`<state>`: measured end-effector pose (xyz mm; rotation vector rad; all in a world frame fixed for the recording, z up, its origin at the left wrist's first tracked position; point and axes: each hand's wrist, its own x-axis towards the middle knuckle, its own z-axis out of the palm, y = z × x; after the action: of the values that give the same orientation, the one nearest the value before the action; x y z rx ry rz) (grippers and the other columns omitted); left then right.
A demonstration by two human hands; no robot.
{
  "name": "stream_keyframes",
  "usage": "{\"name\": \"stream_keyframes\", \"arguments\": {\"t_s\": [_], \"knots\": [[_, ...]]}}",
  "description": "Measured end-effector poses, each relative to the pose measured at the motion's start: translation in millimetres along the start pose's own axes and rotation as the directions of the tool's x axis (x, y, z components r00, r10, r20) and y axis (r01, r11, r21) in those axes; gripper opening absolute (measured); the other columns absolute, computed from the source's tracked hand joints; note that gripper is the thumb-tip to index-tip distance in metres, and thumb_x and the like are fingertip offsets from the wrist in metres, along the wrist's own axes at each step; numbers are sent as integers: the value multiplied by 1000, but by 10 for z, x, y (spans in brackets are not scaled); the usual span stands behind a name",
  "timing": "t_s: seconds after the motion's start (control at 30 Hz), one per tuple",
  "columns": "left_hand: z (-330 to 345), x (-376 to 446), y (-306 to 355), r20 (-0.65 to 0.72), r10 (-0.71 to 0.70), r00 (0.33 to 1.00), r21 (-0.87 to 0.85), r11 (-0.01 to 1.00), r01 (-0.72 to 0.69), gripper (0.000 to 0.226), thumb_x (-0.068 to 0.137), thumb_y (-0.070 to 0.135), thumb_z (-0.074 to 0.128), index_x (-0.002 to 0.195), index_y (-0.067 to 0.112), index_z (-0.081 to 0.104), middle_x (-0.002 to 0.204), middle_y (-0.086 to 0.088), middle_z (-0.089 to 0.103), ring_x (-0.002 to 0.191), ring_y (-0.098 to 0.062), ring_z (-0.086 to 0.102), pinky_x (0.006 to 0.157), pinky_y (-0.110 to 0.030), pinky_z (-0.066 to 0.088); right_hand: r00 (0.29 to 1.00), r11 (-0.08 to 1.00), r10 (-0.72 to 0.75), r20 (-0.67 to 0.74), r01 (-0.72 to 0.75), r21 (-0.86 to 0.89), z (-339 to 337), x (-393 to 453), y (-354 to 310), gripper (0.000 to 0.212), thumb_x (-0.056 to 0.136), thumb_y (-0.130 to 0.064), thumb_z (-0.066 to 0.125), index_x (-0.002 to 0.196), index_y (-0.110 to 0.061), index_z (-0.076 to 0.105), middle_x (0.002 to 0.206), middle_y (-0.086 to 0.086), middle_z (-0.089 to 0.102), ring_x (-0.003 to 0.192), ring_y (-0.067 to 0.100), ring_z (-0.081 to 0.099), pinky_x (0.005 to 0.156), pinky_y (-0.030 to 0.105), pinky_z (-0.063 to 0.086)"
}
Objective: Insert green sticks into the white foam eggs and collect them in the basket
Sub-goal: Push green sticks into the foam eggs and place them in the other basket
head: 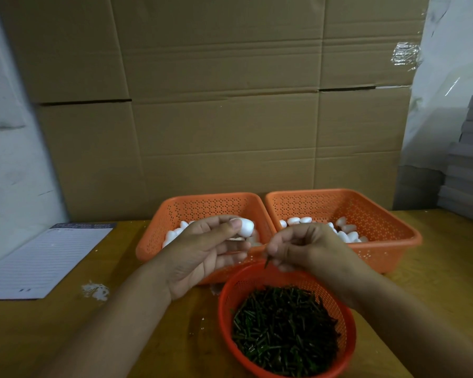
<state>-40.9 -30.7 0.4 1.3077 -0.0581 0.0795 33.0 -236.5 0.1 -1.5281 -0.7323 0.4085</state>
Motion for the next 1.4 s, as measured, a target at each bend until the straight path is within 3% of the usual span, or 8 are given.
{"name": "stream_keyframes", "arguments": {"t_s": [0.1,0.23,0.43,0.67,0.8,1.1,1.4], "knots": [[5,2,0,8,11,1000,27,1000,-11,33,79,38,78,103,17,78,106,-11,71,90,-14,68,72,-27,57,997,969,67,-37,-56,242,18,12,-44,6,73,-22,75,70,-17,77,71,1,68,65,6,63,58,16,52],[-1,11,-5,-5,23,1000,30,999,-23,34,83,35,75,107,10,77,100,-13,64,80,-11,64,71,-24,56,993,885,97,-60,-58,462,42,20,-75,9,76,-16,72,69,-16,78,63,1,62,57,5,60,55,14,54],[21,5,-5,-7,14,1000,-6,1000,-14,29,78,23,80,106,15,77,116,-19,71,85,-15,68,73,-27,58,988,826,90,-127,-2,564,75,19,-90,8,68,-2,72,67,-8,77,73,10,72,65,13,72,57,16,56],[68,-33,-20,9,-10,1000,45,999,10,28,72,20,84,99,24,79,103,-9,74,87,-14,69,74,-27,58,971,846,15,-238,114,521,98,14,-38,26,65,-1,75,89,-1,65,87,20,75,75,23,75,62,19,57],[68,-35,-18,-9,-7,1000,33,999,8,23,79,10,78,98,23,79,100,-9,74,86,-14,69,72,-27,58,965,859,-10,-263,144,492,106,7,-44,24,66,-3,76,88,-2,66,88,20,75,77,24,76,63,19,57],[98,-50,-25,6,-2,1000,105,994,1,22,79,12,77,97,25,79,105,-4,74,86,-13,69,74,-26,58,948,919,-21,-316,143,367,160,-23,-44,12,79,3,75,86,-6,69,80,15,75,72,20,74,61,19,56],[116,-47,-25,4,12,1000,104,994,-13,23,77,11,79,98,20,76,108,-9,74,87,-16,69,75,-28,58,937,963,-81,-341,161,215,223,-43,-31,11,80,-2,77,85,-7,70,73,15,73,55,11,63,54,18,50]]}}
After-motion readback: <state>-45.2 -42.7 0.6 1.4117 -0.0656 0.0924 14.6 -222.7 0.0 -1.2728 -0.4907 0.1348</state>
